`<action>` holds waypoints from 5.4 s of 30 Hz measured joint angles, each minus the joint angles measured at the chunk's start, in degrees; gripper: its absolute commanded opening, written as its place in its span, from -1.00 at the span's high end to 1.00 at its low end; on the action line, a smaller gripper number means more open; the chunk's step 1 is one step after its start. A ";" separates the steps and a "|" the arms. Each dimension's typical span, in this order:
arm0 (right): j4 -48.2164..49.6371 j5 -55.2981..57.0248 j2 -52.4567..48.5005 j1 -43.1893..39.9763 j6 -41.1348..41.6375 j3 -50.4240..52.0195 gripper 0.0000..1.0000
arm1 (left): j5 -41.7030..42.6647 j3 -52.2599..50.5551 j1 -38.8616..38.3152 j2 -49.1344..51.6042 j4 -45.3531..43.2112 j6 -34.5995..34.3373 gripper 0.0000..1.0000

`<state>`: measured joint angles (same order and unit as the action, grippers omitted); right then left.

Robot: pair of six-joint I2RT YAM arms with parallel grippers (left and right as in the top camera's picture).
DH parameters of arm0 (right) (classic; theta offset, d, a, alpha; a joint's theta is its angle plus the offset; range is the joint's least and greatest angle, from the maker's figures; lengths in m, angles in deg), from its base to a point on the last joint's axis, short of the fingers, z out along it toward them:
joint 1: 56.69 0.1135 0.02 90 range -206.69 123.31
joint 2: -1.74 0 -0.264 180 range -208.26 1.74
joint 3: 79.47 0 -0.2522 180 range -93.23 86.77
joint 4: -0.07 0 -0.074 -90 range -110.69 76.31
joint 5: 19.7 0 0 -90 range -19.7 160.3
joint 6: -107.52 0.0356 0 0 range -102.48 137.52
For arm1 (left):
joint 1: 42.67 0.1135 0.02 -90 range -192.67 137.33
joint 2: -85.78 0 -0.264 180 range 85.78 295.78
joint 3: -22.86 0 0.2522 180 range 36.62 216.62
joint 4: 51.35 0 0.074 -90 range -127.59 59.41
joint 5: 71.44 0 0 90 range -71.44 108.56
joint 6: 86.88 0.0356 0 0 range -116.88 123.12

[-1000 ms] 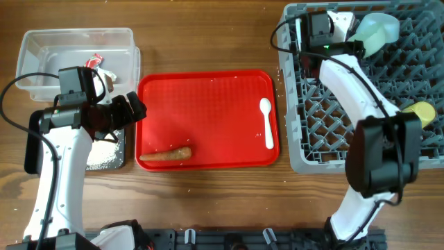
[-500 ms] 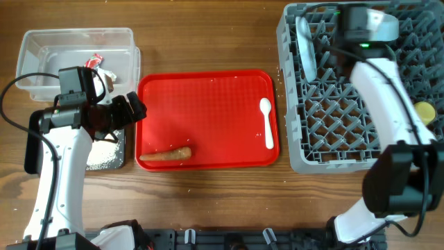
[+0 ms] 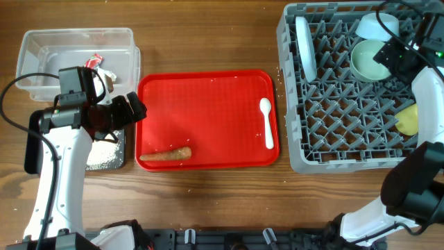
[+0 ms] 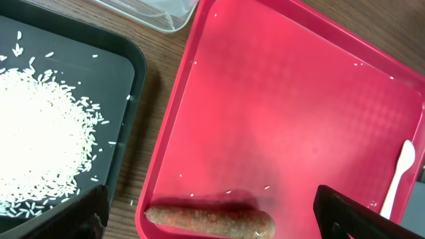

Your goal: Sort waste into correct bins and load items into the dishwasher rack

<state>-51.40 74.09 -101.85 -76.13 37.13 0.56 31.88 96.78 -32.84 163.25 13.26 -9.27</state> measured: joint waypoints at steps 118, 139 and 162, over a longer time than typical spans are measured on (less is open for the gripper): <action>2.67 -1.36 11.85 50.97 -4.52 22.86 -0.33 | 0.02 0.00 0.00 0.00 1.22 0.00 -1.00; 4.07 0.94 -4.20 50.80 5.66 22.05 0.32 | 0.00 0.00 0.00 0.00 1.22 0.00 -0.99; -8.85 -2.32 -4.20 50.82 7.17 20.96 0.70 | 0.00 0.00 0.00 0.00 1.22 0.00 -0.99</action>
<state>-60.26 71.77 -106.04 -25.31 44.30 21.52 31.88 96.78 -32.84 163.25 14.48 -9.27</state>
